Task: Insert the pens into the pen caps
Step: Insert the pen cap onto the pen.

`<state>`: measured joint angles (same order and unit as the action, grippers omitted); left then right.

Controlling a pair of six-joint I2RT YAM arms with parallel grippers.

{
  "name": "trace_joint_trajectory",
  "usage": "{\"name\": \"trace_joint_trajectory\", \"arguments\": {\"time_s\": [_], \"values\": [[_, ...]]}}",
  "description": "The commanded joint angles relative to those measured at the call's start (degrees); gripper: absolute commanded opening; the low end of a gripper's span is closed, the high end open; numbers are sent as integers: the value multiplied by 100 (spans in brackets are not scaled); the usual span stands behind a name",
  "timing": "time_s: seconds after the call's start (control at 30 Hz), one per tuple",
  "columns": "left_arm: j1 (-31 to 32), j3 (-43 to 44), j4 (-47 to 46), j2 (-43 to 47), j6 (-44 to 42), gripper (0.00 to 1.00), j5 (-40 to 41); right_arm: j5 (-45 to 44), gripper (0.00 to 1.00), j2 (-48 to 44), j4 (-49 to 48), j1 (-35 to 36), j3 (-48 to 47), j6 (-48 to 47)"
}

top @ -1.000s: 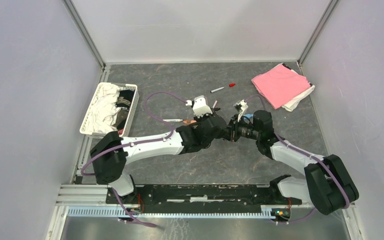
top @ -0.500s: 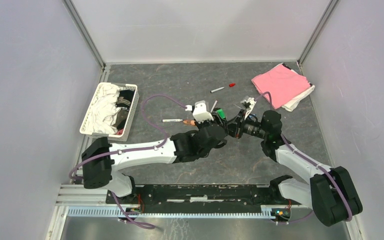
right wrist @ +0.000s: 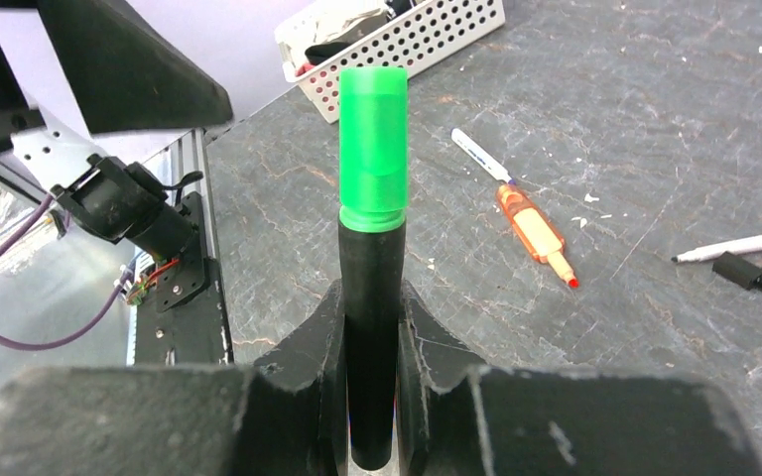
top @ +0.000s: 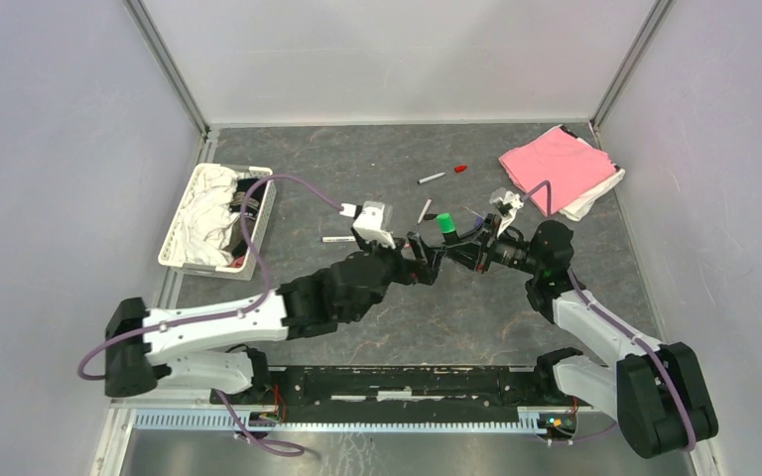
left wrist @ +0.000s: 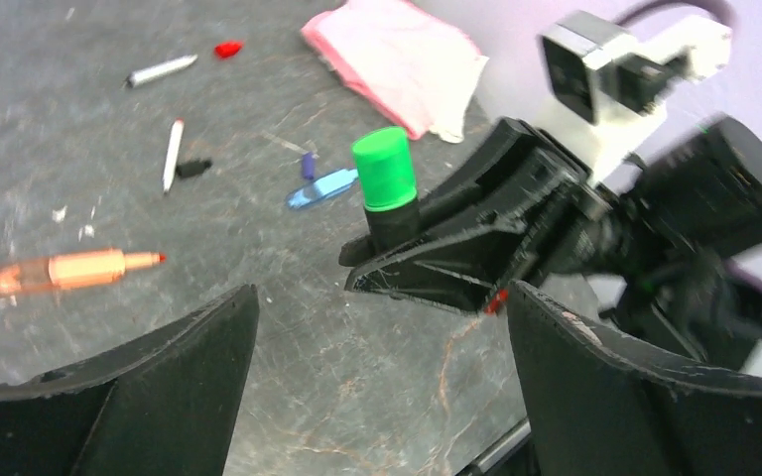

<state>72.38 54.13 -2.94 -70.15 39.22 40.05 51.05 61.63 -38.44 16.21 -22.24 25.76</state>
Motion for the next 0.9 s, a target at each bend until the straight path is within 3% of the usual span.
{"name": "trace_joint_trajectory", "arguments": {"time_s": [0.0, 0.07, 0.17, 0.3, 0.5, 0.67, 0.73, 0.87], "values": [[3, -695, -1278, 901, -2064, 100, -1165, 693, 0, -180, -417, -168, 6, -327], [-327, -1070, -1874, 1246, -2428, 100, -2246, 1134, 0, -202, -559, -227, -25, -480], [-1291, -1320, -2646, 1411, -1996, 100, -4589, 1508, 0, -247, -544, -244, -120, -636], [-1976, -1288, -3453, 1202, -1298, 100, -5936, 1937, 0, -244, -564, -245, -255, -557], [-2265, -1273, -4114, 830, -960, 100, -6261, 2549, 0, -16, -192, -194, -962, -42], [-2584, -1636, -5618, 460, -69, 99, -6422, 2477, 0, 157, 2922, -54, -2263, -2127], [-2580, -1675, -6093, 239, 137, 98, -6475, 2541, 0, 205, 2788, 61, -2345, -1951], [-2580, -1628, -6596, -114, 423, 97, -6544, 2493, 0, 130, 1618, 252, -2095, -1015]]}}
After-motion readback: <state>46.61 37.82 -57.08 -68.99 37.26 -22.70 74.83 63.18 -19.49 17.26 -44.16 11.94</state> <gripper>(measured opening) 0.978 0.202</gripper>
